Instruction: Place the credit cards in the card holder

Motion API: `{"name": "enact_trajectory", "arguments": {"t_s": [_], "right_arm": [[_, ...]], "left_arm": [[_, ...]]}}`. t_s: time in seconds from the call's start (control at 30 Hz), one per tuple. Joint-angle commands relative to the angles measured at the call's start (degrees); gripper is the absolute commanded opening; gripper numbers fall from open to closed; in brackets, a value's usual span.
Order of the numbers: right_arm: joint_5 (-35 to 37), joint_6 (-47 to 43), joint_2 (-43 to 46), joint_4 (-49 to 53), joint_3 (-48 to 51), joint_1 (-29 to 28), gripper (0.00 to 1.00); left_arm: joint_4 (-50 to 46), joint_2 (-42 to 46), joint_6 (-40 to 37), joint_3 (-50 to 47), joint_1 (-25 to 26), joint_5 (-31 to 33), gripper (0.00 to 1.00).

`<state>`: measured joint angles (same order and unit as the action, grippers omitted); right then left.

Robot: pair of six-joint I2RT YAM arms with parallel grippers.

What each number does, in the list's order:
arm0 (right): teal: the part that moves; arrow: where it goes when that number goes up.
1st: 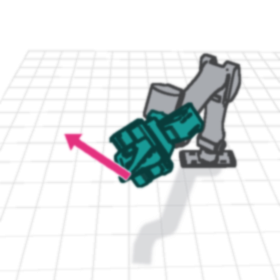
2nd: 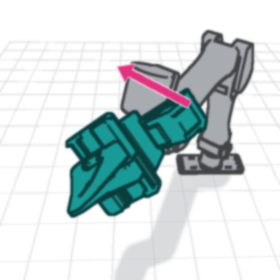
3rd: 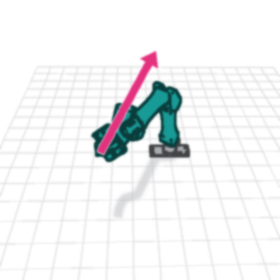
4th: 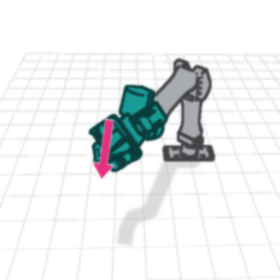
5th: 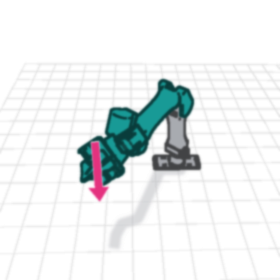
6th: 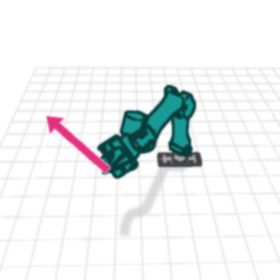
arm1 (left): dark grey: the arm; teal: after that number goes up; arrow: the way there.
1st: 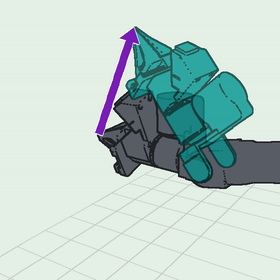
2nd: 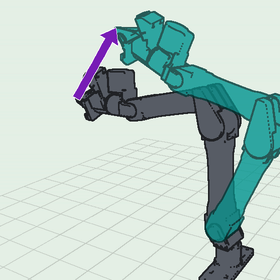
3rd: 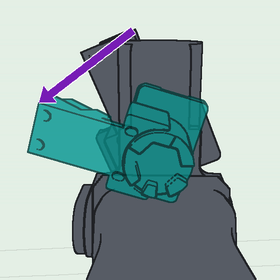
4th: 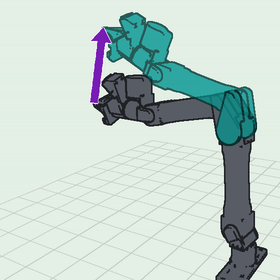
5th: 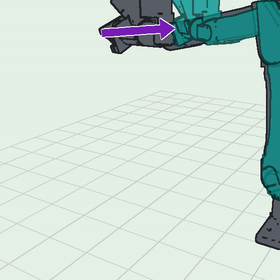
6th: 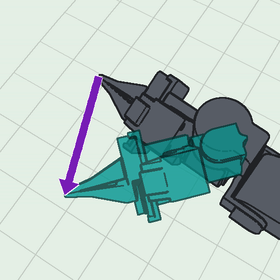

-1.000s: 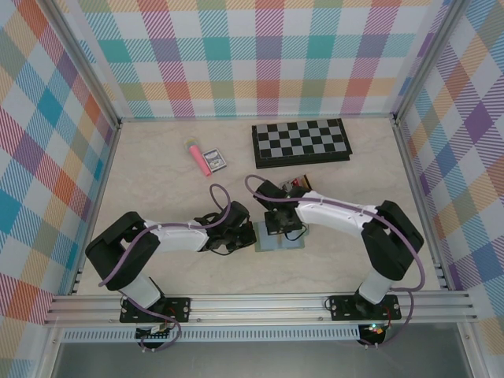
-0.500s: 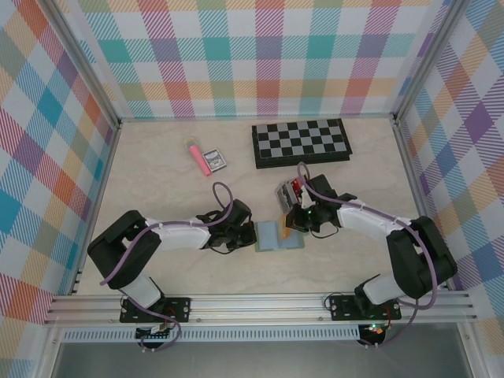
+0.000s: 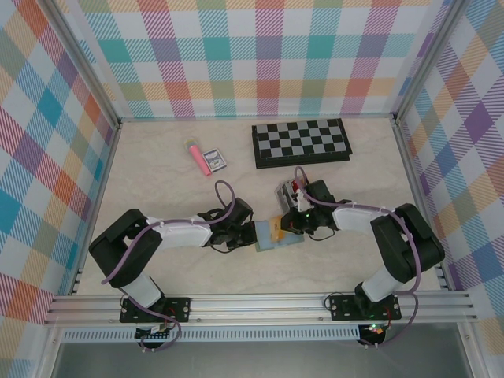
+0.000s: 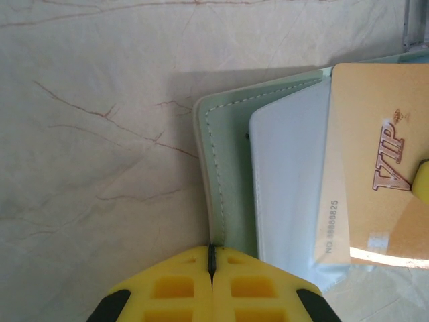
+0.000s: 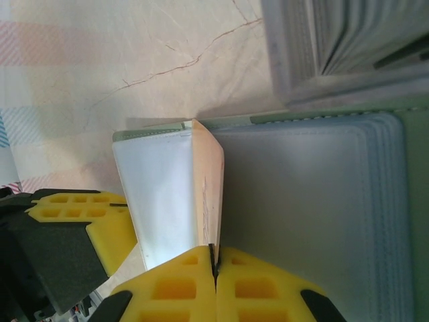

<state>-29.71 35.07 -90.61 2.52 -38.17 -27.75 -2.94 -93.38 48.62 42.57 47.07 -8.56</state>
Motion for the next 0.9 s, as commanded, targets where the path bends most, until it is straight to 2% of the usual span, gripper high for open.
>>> {"name": "enact_trajectory", "arguments": {"t_s": [0.0,0.43,0.6,0.87], "right_arm": [[-2.19,-1.83,-1.48,1.68,2.02,-0.84,0.06],[-1.98,-4.75,5.27,9.57,2.1,-0.77,0.05],[-1.71,-1.39,4.39,6.28,2.64,-1.49,0.06],[5.17,8.92,2.97,-2.04,3.7,-7.89,0.08]], "left_arm": [[-5.91,-3.48,-1.05,-1.35,-1.14,1.61,0.0],[-6.27,-4.08,-2.65,-0.82,-1.98,0.75,0.0],[-6.29,-4.95,-3.62,-0.03,-1.97,-0.5,0.0],[-3.25,-5.13,-2.03,-1.82,-1.97,-2.51,0.0]]}}
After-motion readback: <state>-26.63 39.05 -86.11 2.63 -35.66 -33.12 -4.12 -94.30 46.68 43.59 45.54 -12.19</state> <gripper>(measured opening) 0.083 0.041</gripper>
